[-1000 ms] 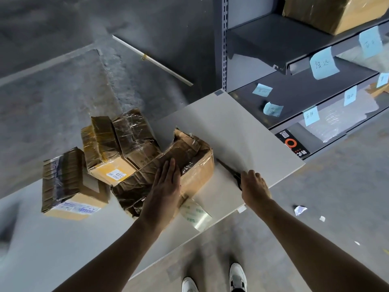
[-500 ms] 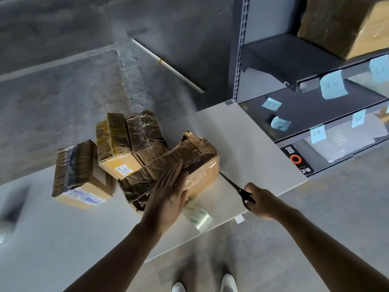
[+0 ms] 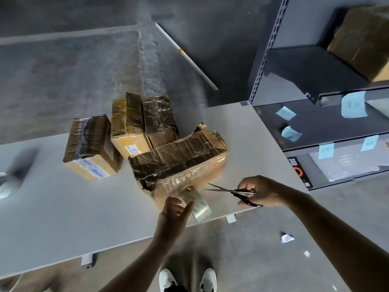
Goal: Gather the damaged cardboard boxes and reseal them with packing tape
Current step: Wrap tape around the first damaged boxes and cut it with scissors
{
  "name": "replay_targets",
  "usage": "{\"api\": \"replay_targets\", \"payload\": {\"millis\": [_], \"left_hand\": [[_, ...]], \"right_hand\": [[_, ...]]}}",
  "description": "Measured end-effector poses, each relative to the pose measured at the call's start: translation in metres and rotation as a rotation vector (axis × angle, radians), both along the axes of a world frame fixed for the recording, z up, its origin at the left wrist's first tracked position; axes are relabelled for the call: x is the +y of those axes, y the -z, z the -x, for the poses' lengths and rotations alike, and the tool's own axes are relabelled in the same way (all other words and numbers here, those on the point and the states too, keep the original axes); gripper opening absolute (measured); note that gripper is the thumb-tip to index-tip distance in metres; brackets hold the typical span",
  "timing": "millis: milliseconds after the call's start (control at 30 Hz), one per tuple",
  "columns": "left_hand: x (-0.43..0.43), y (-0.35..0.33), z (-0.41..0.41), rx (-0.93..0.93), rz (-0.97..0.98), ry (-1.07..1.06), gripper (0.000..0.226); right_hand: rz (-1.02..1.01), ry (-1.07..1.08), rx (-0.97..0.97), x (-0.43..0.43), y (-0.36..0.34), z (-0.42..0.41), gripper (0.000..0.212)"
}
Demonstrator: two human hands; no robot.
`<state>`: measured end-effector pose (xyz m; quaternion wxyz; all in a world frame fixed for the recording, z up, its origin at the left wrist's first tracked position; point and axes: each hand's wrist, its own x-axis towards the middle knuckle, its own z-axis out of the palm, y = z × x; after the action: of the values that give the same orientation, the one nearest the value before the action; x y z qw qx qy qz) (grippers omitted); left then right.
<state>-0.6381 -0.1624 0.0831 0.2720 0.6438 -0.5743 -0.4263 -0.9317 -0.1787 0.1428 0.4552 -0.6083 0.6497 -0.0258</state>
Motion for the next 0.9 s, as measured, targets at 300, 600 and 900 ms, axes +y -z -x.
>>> {"api": "replay_targets", "payload": {"millis": [300,600,900], "left_hand": [[-0.009,-0.010,0.026,0.592,-0.496,-0.374,0.051],[-0.012,-0.001,0.036,0.734,-0.462,-0.503,0.050],[-0.007,0.007,0.041,0.783,-0.474,-0.542,0.044]], "right_hand": [[-0.038,-0.079,0.052,-0.032,-0.014,-0.031,0.036],[-0.096,-0.193,0.104,-0.057,-0.017,-0.035,0.035],[-0.147,-0.430,0.155,-0.093,-0.022,-0.027,0.028]]}}
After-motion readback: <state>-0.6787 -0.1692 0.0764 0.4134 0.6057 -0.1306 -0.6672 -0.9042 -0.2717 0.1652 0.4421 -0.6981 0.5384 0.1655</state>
